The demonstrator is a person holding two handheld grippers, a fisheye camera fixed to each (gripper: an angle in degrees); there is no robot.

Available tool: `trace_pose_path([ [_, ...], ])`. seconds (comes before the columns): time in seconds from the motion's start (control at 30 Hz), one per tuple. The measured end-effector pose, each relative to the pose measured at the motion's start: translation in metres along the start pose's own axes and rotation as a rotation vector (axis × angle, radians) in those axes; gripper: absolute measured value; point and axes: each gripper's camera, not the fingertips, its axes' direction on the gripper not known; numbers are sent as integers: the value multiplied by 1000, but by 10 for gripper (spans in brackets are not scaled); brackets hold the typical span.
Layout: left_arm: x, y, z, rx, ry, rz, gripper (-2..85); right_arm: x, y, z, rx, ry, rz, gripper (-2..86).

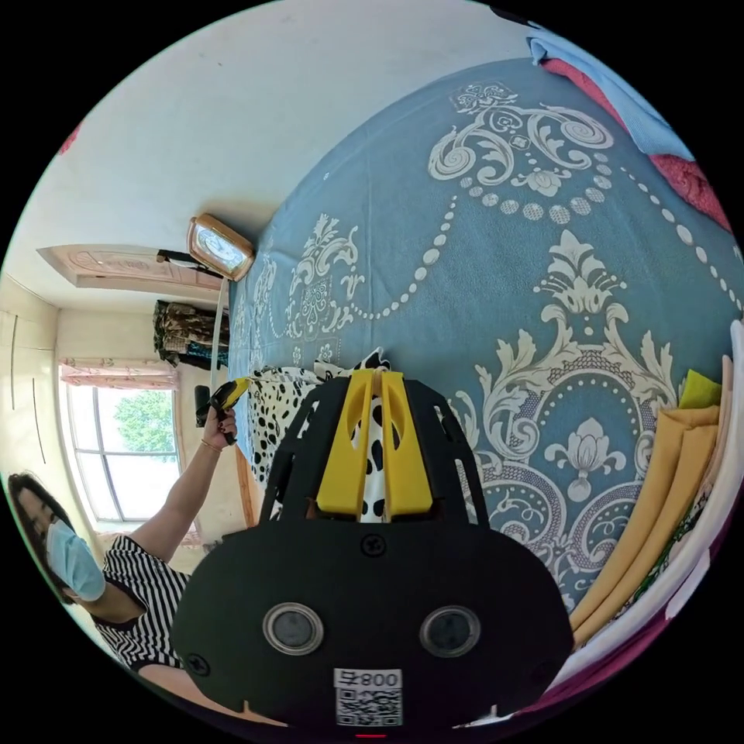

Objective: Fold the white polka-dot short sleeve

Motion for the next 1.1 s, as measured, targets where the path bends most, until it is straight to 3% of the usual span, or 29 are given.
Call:
trace_pose_path([
  [0.17, 18, -9, 3, 77, 31, 44, 76, -15, 0, -8, 97, 22, -33, 55],
  [0.3, 60, 2, 14, 60, -25, 228, 83, -62, 15, -7, 150, 100, -195, 65],
  [0.43, 115, 15, 72, -113, -223, 460, 85, -119, 16, 56, -2, 265, -360, 58],
  [0.7, 151, 13, 158, -222, -649, 612, 35, -151, 12, 136, -83, 572, -426, 22],
  [1.1, 155, 9, 152, -81, -475, 584, 3, -155, 24, 135, -5, 521, -434, 2],
])
